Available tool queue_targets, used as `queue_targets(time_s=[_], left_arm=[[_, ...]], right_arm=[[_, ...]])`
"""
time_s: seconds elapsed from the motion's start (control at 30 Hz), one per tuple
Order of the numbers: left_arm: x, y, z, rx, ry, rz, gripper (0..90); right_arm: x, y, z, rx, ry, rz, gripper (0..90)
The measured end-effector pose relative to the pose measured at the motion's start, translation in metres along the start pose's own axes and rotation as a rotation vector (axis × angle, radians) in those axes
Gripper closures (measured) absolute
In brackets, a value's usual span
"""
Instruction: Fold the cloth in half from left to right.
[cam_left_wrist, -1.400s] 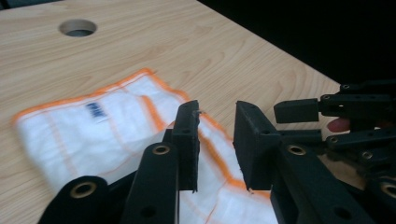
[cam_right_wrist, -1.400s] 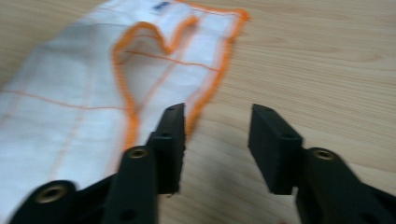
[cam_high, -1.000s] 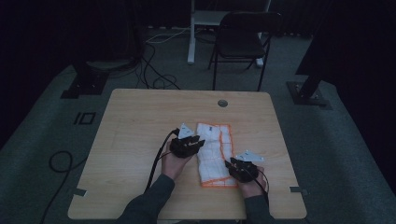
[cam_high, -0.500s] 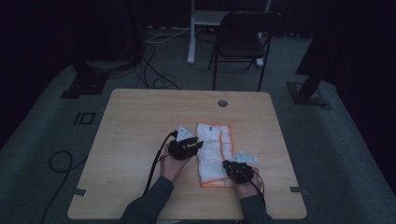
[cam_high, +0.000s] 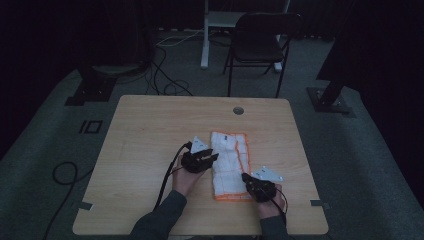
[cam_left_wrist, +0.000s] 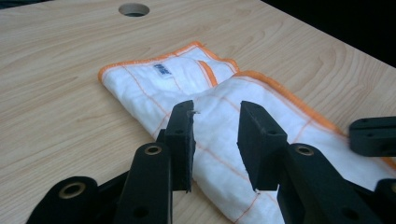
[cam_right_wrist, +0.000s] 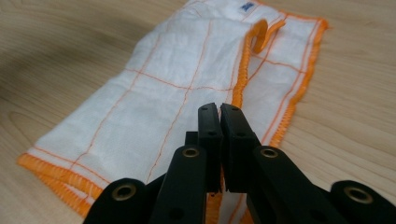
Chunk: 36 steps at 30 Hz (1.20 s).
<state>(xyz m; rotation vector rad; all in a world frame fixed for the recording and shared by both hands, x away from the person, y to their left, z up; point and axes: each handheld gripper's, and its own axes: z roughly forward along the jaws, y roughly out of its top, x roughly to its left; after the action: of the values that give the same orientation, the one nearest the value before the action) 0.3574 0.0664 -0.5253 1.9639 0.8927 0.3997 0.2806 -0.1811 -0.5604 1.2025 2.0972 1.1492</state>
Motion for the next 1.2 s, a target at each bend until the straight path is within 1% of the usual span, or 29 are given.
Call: queue_targets(time_s=[0.17,0.27,0.5,0.63,0.77,0.87,1.0,1.1,1.13,1.2], left_arm=[[-0.003,-0.002,0.005,0.011,-0.004,0.007,66.7],[-0.006,-0.003,0.009,0.020,-0.010,0.009,66.6],[-0.012,-0.006,0.017,0.034,-0.019,0.015,66.3],[-0.018,-0.011,0.025,0.064,-0.027,0.035,66.3],[-0.025,-0.016,0.034,0.088,-0.038,0.061,66.7],[-0.028,-0.020,0.040,0.112,-0.035,0.077,67.7],[-0.029,-0.021,0.042,0.118,-0.031,0.083,70.1],[-0.029,-0.023,0.044,0.130,-0.032,0.100,70.9],[-0.029,-0.024,0.045,0.129,-0.032,0.094,71.7],[-0.029,-0.025,0.047,0.137,-0.033,0.094,72.0]], right_arm=[[0.001,-0.003,-0.011,-0.016,-0.009,0.003,87.7],[0.000,-0.006,-0.015,-0.009,-0.025,0.000,87.7],[-0.007,-0.015,-0.018,0.023,-0.042,0.028,87.6],[-0.010,-0.018,-0.017,0.053,-0.061,0.046,87.6],[-0.013,-0.022,-0.011,0.098,-0.056,0.060,87.5],[-0.013,-0.023,-0.008,0.115,-0.054,0.063,87.3],[-0.014,-0.023,-0.007,0.113,-0.051,0.066,87.1],[-0.015,-0.023,-0.007,0.111,-0.049,0.069,86.7],[-0.015,-0.022,-0.007,0.109,-0.046,0.069,84.8],[-0.015,-0.021,-0.007,0.094,-0.044,0.076,79.1]])
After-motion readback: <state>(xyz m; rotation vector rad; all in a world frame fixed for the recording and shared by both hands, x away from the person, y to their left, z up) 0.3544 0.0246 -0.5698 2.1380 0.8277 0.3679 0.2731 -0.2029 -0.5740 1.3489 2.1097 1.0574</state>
